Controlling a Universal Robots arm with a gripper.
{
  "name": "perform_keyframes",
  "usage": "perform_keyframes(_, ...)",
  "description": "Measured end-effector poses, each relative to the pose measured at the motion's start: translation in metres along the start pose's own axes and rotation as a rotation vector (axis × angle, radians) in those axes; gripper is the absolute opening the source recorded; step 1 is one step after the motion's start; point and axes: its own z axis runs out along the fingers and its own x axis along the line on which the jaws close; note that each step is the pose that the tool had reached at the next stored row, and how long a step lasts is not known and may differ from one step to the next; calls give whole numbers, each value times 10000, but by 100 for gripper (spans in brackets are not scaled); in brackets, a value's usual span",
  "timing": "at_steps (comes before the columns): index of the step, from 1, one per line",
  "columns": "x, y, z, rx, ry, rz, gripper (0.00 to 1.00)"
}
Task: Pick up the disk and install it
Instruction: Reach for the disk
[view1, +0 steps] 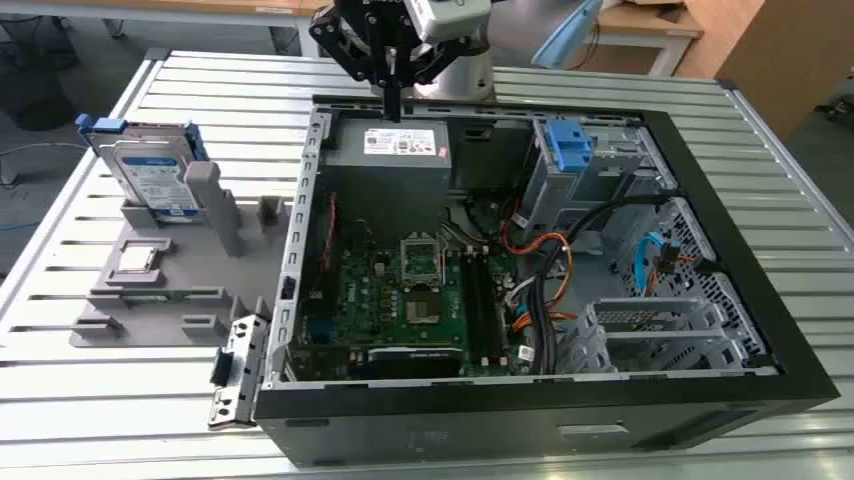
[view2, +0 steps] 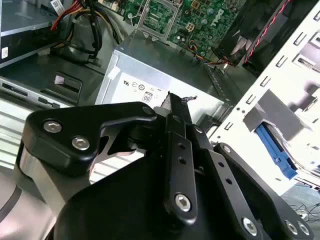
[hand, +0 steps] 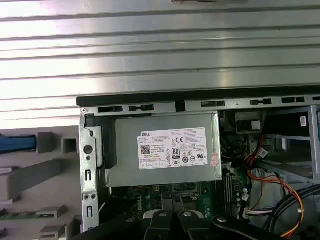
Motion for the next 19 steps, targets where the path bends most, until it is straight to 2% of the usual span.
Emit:
perform_keyframes(10, 7, 0, 0, 1, 0, 1, 10)
perform_keyframes(19, 93, -7, -2, -11, -1, 0, 10)
